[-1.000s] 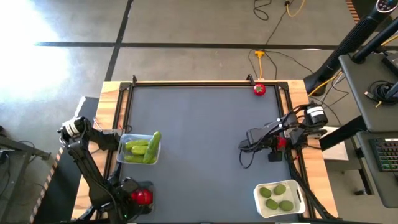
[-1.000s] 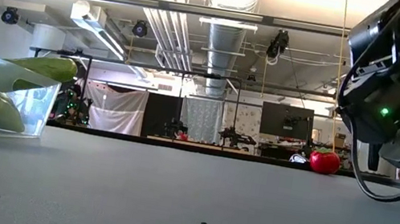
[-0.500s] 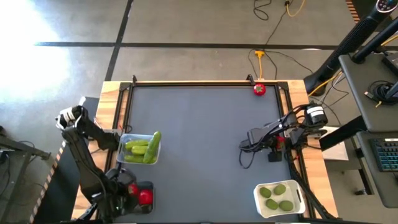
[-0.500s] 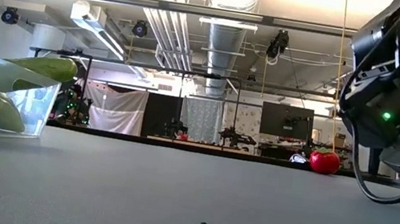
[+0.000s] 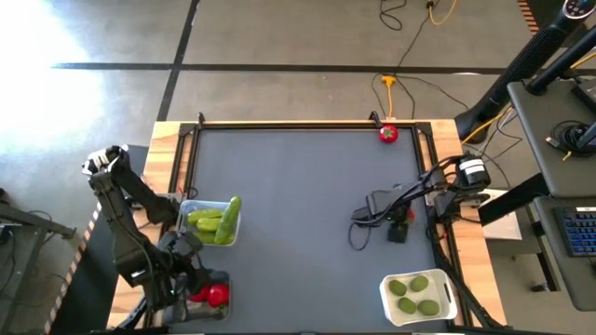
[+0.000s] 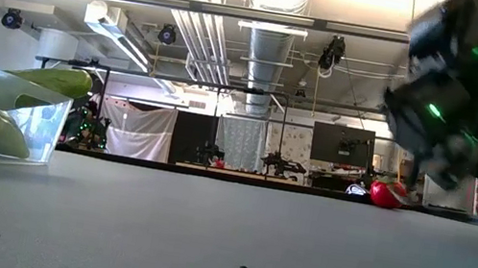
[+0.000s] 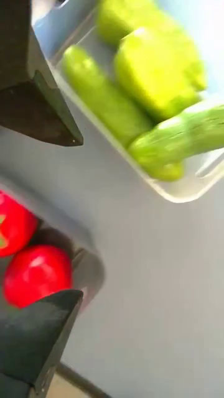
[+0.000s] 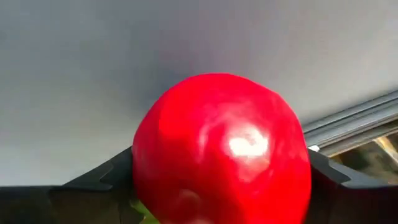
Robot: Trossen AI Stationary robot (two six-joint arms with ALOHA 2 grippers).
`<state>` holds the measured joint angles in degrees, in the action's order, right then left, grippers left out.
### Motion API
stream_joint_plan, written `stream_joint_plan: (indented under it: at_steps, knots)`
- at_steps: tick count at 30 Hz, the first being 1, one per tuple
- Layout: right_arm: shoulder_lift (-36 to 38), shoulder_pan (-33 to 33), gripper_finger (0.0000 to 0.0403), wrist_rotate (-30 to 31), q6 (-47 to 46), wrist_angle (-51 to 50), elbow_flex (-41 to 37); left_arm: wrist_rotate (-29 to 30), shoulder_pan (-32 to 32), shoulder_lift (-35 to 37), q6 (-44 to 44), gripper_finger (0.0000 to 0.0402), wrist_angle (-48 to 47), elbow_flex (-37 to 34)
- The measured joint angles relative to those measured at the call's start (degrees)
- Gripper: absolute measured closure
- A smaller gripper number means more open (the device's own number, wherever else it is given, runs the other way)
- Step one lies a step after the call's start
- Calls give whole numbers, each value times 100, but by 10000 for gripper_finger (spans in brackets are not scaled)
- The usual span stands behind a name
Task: Sort produce into baskets
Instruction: Put the bottom tomato into the black bin
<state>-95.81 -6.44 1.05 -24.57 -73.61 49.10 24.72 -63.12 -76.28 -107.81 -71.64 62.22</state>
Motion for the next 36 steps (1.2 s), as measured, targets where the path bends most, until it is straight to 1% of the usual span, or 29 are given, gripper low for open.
stream_joint_plan:
  at_steps: [4,7,9,12,14,15,17,20,23,26,29,32,36]
  knots:
    - [0,-26,131,-105,-882,60,1033,92,175,212,644,24,-147,0]
    - [0,-130,131,-99,-1573,718,1901,531,228,308,1050,24,-131,0]
    - [0,-243,126,-6,-2022,1578,2394,1007,232,326,1222,24,-127,0]
    - [1,-476,121,550,-2370,3415,2898,1684,241,267,1537,24,-118,0]
    - [-78,-621,124,1020,-2398,4584,3116,1865,262,195,1806,24,-93,0]
    - [-133,-693,127,1231,-2403,5000,3219,1884,283,152,1952,24,-95,0]
    - [-324,-821,130,1570,-2406,5391,3469,1885,314,43,2137,24,-88,0]
    - [-688,-1007,127,1795,-2518,5261,3846,1887,326,-139,2247,24,-37,0]
    - [-1127,-1180,117,1795,-2804,5039,4083,1887,345,-330,2506,24,-26,0]
    - [-1624,-1323,117,1598,-2981,4925,4212,1887,364,-455,2744,24,-15,-4]
    - [-2089,-1407,122,1333,-3101,4908,4312,1971,384,-436,2739,24,-57,-4]
    - [-2466,-1413,125,1218,-3092,4724,4543,2146,407,-417,2819,24,-155,-9]
    - [-2868,-1376,117,1224,-2594,4251,5018,2384,520,-356,2992,24,-143,-11]
